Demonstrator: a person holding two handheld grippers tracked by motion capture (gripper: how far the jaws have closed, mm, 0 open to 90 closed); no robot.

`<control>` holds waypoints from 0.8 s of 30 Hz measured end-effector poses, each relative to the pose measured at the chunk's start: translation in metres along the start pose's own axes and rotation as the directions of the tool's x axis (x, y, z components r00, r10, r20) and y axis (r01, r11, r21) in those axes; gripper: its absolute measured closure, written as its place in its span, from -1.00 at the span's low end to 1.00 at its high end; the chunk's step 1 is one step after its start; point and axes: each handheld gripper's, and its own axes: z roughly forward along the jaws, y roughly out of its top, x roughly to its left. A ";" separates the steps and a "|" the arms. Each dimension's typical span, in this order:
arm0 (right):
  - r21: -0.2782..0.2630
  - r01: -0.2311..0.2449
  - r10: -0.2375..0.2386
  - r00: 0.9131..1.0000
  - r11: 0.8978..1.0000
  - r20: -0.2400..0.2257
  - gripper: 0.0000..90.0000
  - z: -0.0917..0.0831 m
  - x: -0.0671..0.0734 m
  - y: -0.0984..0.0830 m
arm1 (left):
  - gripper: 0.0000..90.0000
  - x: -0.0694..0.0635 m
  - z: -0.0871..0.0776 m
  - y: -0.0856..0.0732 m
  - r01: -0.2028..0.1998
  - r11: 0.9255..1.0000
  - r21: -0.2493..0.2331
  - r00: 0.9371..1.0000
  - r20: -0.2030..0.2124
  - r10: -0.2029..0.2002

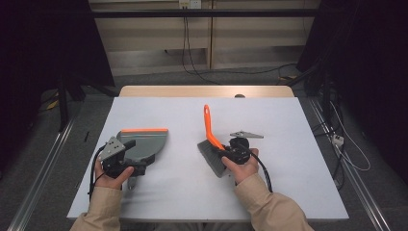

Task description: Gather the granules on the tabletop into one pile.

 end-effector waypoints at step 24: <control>-0.092 0.236 -0.238 0.971 0.967 -0.017 0.58 -0.011 -0.033 0.053 | -0.87 0.002 0.002 0.000 0.007 1.000 0.003 1.000 0.005 -0.007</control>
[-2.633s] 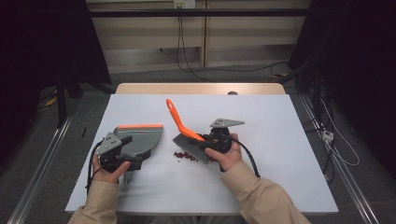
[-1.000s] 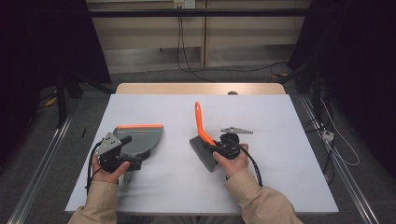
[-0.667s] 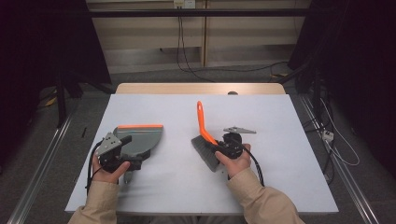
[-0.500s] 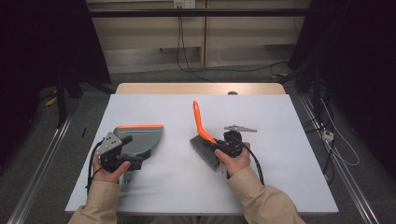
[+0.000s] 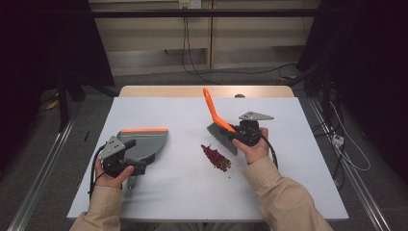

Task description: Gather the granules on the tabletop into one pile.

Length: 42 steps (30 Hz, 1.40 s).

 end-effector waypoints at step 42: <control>0.072 0.282 -0.268 0.951 0.957 -0.152 0.58 0.035 -0.022 0.013 | -0.87 0.001 0.000 0.000 0.002 1.000 -0.002 1.000 -0.001 -0.002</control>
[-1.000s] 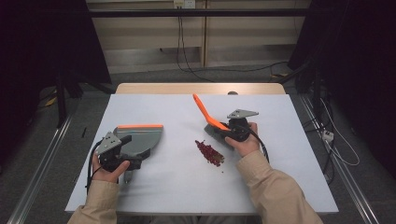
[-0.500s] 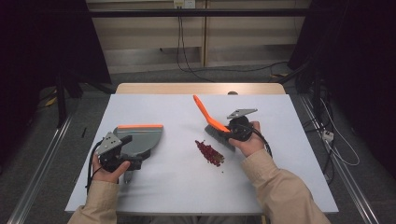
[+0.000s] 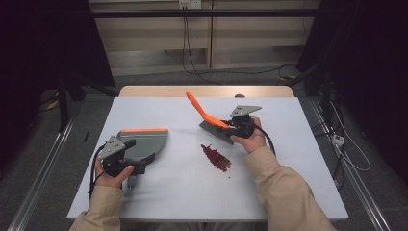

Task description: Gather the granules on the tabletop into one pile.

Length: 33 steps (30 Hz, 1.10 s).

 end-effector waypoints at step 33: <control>-0.045 0.235 -0.237 0.922 0.971 -0.306 0.58 -0.009 0.022 -0.018 | -0.87 -0.001 -0.001 0.001 0.001 1.000 -0.004 1.000 -0.009 -0.001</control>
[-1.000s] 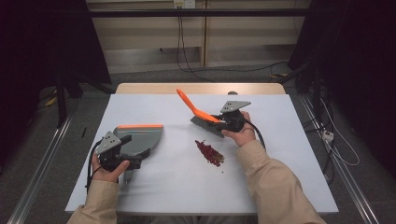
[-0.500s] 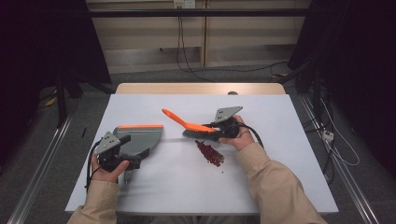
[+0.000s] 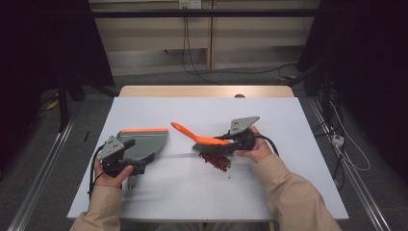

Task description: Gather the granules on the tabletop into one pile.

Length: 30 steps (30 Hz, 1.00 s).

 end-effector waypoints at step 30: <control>-0.131 -0.220 0.206 0.972 0.967 -0.112 0.58 -0.010 0.036 -0.019 | -0.87 -0.001 0.002 0.000 0.006 1.000 0.001 1.000 0.008 -0.006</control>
